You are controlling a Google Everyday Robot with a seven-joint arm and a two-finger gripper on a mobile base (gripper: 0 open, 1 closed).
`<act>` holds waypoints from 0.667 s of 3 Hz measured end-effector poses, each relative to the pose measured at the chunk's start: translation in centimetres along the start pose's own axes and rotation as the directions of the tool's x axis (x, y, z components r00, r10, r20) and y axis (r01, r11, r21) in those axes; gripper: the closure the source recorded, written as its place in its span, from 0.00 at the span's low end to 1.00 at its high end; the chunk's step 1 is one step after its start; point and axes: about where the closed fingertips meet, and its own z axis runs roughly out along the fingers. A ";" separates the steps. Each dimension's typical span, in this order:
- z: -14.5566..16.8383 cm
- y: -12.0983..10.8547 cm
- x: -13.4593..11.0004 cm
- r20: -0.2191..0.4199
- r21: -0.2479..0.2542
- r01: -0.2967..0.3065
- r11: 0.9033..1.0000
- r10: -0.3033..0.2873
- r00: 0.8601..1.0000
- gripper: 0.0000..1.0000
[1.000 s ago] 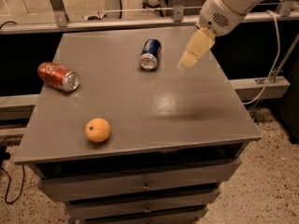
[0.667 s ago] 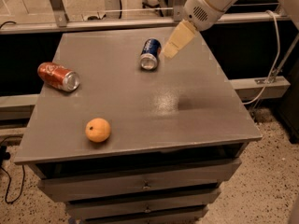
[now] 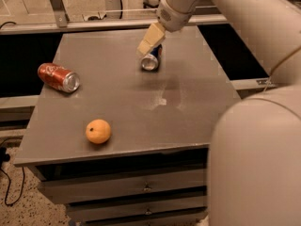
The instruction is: Place pepsi can upright
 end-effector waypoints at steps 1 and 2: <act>3.0 -1.6 -1.6 -0.080 0.058 -0.115 0.992 0.119 0.990 0.00; 4.7 -2.8 -2.7 -0.124 0.110 -0.200 0.974 0.213 0.969 0.00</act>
Offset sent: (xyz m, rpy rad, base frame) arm 0.0907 0.0151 -0.0202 -0.1291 0.1385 -0.3796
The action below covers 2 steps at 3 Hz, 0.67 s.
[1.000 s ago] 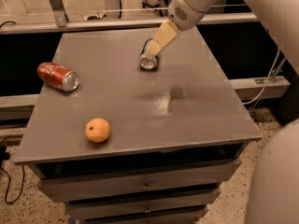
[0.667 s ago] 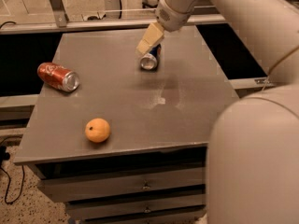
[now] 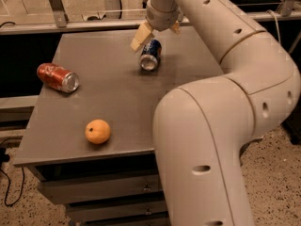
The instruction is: Place pepsi can upright
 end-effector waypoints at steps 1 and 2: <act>1.3 -0.1 -0.9 -0.036 0.031 -0.069 0.997 0.070 0.997 0.00; 2.6 -0.3 -1.4 -0.064 0.066 -0.121 0.990 0.125 0.990 0.00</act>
Offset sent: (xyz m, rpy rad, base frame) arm 0.0376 0.0066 -0.0145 -0.0893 0.0795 -0.2263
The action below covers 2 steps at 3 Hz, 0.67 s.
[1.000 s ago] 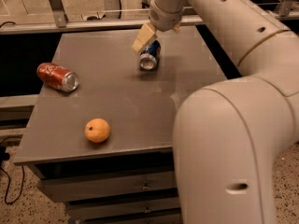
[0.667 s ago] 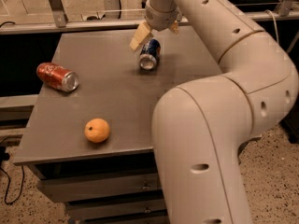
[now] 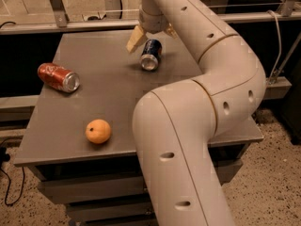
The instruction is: Place pepsi can upright
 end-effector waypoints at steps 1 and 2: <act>1.1 0.0 -0.4 -0.024 0.032 -0.041 0.999 0.042 0.999 0.18; 1.7 0.0 -0.9 -0.033 0.054 -0.066 0.996 0.067 0.997 0.42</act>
Offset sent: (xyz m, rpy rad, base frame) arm 0.0218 0.0019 -0.0039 -0.0759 0.0488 -0.1256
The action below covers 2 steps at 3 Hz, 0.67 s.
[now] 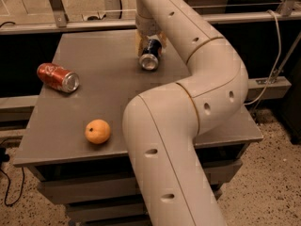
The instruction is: Place pepsi can upright
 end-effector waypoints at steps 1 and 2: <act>-0.2 0.3 -0.8 0.026 -0.009 0.008 1.000 -0.008 1.000 0.65; -2.6 0.5 -1.9 0.118 -0.060 0.066 0.996 -0.059 0.991 0.88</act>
Offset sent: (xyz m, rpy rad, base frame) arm -0.0052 0.0164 0.0825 0.1796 -0.1779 0.2474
